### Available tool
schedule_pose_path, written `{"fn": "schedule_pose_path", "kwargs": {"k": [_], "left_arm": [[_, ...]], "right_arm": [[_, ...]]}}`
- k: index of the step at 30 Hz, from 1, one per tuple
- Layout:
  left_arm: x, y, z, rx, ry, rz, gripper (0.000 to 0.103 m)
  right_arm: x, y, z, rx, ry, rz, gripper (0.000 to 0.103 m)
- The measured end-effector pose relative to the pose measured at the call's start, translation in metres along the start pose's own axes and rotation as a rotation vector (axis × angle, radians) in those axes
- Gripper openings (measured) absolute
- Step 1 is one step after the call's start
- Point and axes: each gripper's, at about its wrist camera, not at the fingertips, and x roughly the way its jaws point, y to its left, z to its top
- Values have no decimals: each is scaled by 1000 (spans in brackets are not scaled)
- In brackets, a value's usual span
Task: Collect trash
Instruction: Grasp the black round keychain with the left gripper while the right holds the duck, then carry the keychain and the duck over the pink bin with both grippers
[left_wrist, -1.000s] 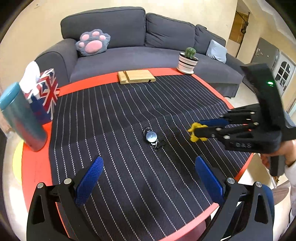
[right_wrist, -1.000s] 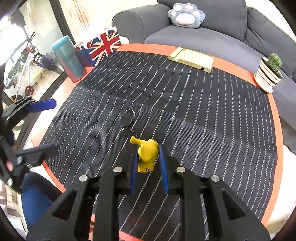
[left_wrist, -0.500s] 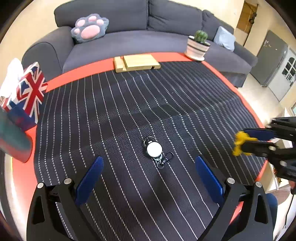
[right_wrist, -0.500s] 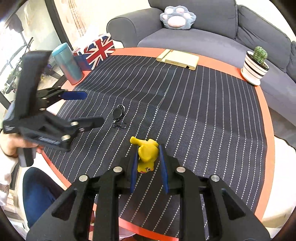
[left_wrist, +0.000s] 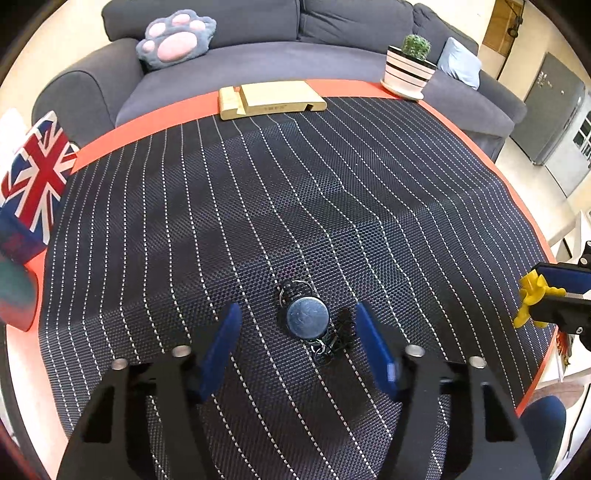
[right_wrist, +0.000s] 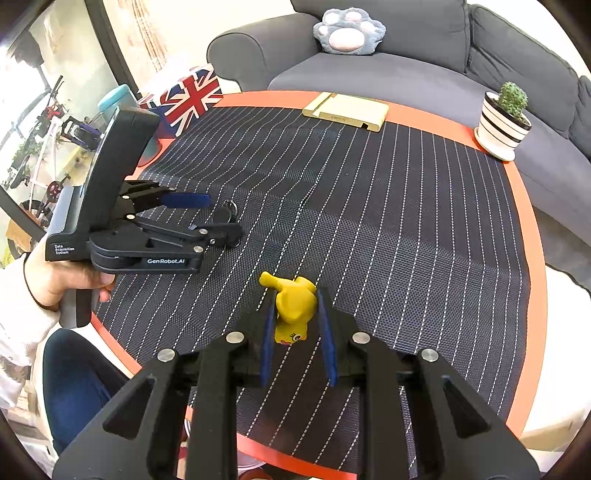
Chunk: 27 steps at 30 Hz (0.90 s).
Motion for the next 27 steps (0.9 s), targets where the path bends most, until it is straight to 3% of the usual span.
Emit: {"fn": "schedule_pose_path", "kwargs": {"k": [5, 17, 27], "left_arm": [[1, 1, 1, 8, 6, -10, 25], [-27, -3, -12, 39, -37, -19, 25], [-87, -21, -39, 79, -119, -38, 25]], "right_arm": [[2, 2, 1, -3, -2, 3, 22], [-3, 12, 1, -5, -29, 16, 22], [-30, 28, -9, -16, -72, 10, 22]]}}
